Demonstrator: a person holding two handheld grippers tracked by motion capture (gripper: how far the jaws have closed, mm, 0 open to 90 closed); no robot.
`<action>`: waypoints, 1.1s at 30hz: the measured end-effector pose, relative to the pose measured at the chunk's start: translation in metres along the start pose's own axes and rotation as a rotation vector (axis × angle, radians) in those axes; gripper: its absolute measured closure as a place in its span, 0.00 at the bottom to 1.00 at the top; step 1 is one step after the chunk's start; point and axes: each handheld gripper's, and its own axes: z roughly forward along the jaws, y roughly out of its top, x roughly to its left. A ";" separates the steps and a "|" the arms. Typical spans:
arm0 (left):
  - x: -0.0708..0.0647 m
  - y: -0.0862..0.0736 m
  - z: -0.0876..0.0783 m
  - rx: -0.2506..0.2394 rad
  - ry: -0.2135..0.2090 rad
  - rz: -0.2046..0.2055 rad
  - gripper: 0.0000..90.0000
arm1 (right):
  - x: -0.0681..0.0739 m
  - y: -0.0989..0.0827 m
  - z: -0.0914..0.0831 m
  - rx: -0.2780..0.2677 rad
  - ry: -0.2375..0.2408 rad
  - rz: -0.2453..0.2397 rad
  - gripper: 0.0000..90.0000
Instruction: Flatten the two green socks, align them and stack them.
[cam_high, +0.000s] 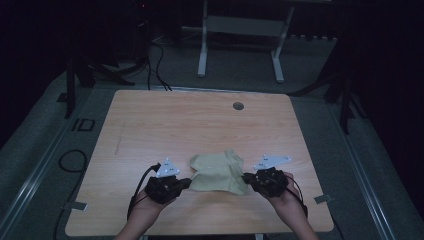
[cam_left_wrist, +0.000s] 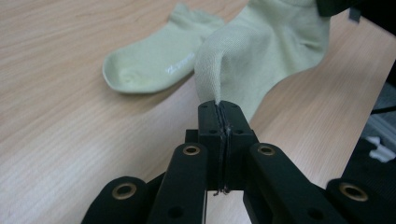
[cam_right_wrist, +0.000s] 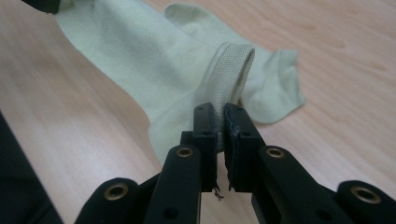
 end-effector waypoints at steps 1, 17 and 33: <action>0.001 0.002 0.000 -0.001 0.002 0.000 0.98 | -0.002 0.002 -0.001 -0.002 -0.006 0.004 0.93; 0.038 0.043 0.023 0.009 -0.035 -0.062 0.98 | -0.038 0.028 0.001 -0.007 -0.057 0.053 0.93; 0.058 0.055 0.049 0.084 0.032 -0.072 0.98 | -0.072 0.039 0.045 0.102 -0.060 0.099 0.93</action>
